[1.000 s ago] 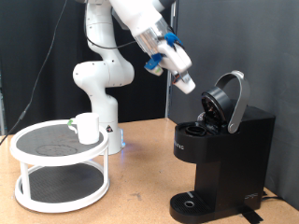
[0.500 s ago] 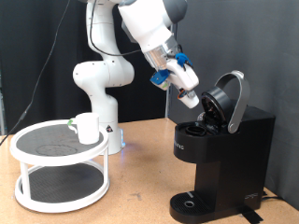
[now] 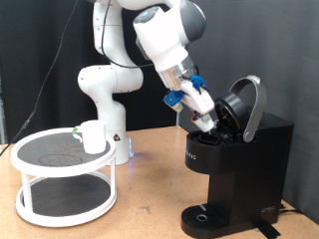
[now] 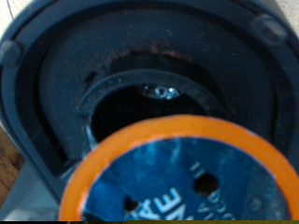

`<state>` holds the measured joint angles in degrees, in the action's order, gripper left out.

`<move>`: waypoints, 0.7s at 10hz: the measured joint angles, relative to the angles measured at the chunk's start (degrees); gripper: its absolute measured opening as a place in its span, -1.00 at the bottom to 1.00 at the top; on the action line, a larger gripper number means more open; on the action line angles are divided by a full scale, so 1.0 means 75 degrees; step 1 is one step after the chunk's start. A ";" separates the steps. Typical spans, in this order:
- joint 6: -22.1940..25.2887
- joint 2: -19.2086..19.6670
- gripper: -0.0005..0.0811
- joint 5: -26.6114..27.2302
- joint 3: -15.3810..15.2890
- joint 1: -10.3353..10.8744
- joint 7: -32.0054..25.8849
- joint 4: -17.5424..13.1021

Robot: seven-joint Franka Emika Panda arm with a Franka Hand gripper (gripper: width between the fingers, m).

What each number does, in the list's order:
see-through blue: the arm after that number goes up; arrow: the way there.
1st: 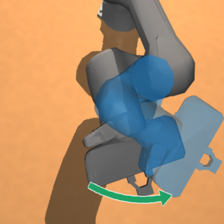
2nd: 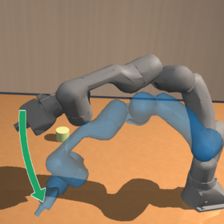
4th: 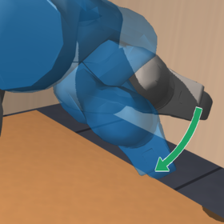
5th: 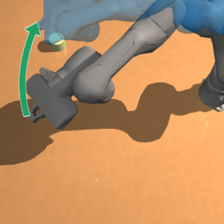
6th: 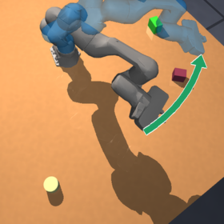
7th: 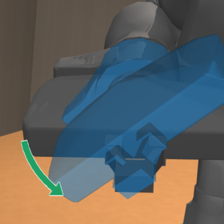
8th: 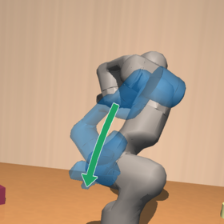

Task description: Make a cup of coffee with the keurig machine

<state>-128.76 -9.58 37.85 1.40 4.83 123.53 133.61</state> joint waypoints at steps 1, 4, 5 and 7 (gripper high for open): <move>-0.0088 0.0113 -0.06 0.0011 -0.0044 0.0001 -0.0042 0.0001; -0.0198 0.0313 -0.06 0.0027 -0.0117 0.0001 -0.0089 0.0002; -0.0227 0.0344 -0.06 0.0028 -0.0128 0.0001 -0.0089 0.0002; -0.0300 0.0397 -0.06 0.0028 -0.0152 0.0002 -0.0088 0.0000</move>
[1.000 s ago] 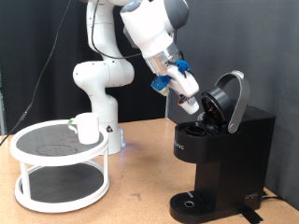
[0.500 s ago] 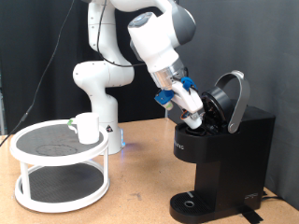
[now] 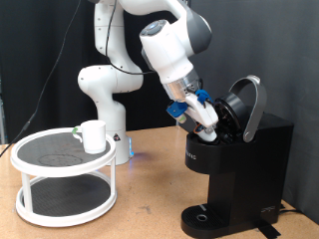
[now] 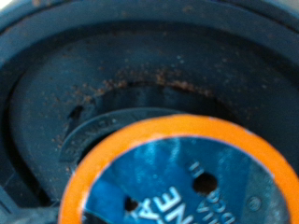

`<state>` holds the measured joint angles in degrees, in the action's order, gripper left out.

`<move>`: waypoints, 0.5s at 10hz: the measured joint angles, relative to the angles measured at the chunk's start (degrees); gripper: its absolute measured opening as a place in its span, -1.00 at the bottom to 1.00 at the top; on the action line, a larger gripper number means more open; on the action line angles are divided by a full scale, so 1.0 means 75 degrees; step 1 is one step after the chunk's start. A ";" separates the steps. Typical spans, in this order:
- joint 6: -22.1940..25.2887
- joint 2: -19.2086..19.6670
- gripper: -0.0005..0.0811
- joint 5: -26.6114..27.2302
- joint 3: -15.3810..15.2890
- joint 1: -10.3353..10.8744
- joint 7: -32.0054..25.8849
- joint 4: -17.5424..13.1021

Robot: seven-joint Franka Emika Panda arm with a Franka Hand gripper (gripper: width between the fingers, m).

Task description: Make a cup of coffee with the keurig machine

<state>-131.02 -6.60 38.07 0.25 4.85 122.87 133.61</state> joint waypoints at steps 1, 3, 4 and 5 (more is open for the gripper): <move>-0.0037 0.0039 -0.06 0.0000 -0.0015 0.0000 0.0006 -0.0014; -0.0071 0.0136 0.13 0.0000 -0.0016 0.0000 0.0006 -0.0012; -0.0081 0.0163 0.48 0.0000 -0.0016 0.0000 0.0003 -0.0012; -0.0086 0.0185 0.71 0.0003 -0.0016 0.0000 -0.0010 -0.0012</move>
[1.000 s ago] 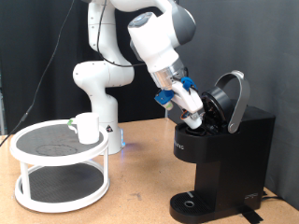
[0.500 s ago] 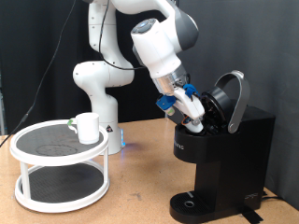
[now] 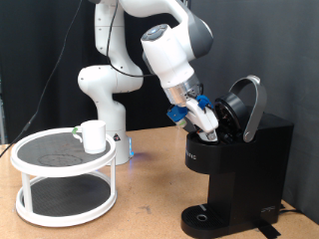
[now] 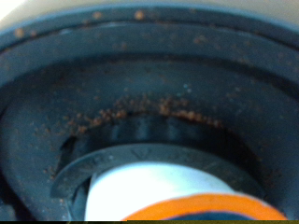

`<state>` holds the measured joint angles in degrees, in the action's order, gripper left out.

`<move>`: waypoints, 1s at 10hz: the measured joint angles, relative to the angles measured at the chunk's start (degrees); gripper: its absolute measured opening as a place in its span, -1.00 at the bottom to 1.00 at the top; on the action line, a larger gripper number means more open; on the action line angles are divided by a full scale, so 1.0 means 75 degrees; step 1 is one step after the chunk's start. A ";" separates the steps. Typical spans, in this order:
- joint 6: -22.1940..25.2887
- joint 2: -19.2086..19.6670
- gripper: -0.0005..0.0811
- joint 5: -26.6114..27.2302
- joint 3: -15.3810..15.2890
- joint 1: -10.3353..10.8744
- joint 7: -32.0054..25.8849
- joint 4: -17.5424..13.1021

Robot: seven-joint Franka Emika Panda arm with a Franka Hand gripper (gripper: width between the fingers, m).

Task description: Make a cup of coffee with the keurig machine

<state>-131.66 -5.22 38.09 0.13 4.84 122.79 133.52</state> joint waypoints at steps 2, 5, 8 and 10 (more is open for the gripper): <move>0.0040 0.0001 0.80 0.0206 0.0001 -0.0002 -0.0246 -0.0006; 0.0856 -0.0299 0.81 0.0688 0.0155 -0.0055 -0.0742 -0.0106; 0.1122 -0.0597 0.81 0.0486 0.0202 -0.0086 -0.0679 -0.0094; 0.1188 -0.0604 0.81 0.0172 0.0178 -0.0085 -0.0427 -0.0084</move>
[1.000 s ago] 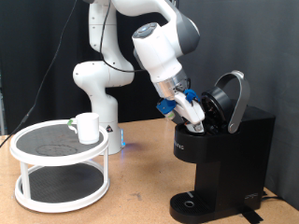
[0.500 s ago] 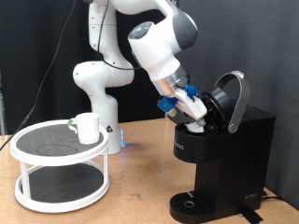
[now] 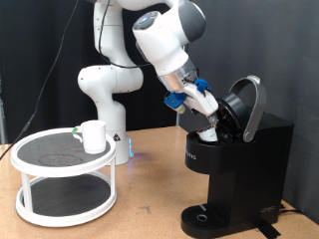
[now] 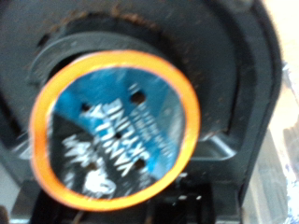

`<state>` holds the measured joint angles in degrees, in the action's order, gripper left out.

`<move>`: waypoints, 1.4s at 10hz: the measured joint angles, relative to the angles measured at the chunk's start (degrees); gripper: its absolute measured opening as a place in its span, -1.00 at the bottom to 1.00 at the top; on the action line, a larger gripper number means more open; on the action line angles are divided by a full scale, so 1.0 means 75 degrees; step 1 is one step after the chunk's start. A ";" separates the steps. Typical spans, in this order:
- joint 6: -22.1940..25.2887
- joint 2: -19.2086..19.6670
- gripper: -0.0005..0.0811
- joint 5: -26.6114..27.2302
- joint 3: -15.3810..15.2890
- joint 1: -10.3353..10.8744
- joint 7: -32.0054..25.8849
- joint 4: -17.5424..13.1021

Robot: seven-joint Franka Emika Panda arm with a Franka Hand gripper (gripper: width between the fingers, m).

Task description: Make a cup of coffee with the keurig machine

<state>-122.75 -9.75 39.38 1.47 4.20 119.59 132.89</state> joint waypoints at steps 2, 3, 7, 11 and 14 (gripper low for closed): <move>0.0009 0.0017 0.81 -0.0263 -0.0076 0.0003 0.0267 0.0071; -0.0008 0.0044 0.81 -0.0310 -0.0114 0.0006 0.0312 0.0117; -0.0302 0.0165 0.81 -0.0242 -0.0172 0.0008 0.0311 0.0225; -0.0612 -0.0024 0.81 0.0763 0.0048 -0.0043 -0.0426 0.0306; -0.0442 -0.0169 0.81 0.0774 0.0119 -0.0097 -0.0497 0.0382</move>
<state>-126.06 -11.01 45.18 2.36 3.48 115.86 135.75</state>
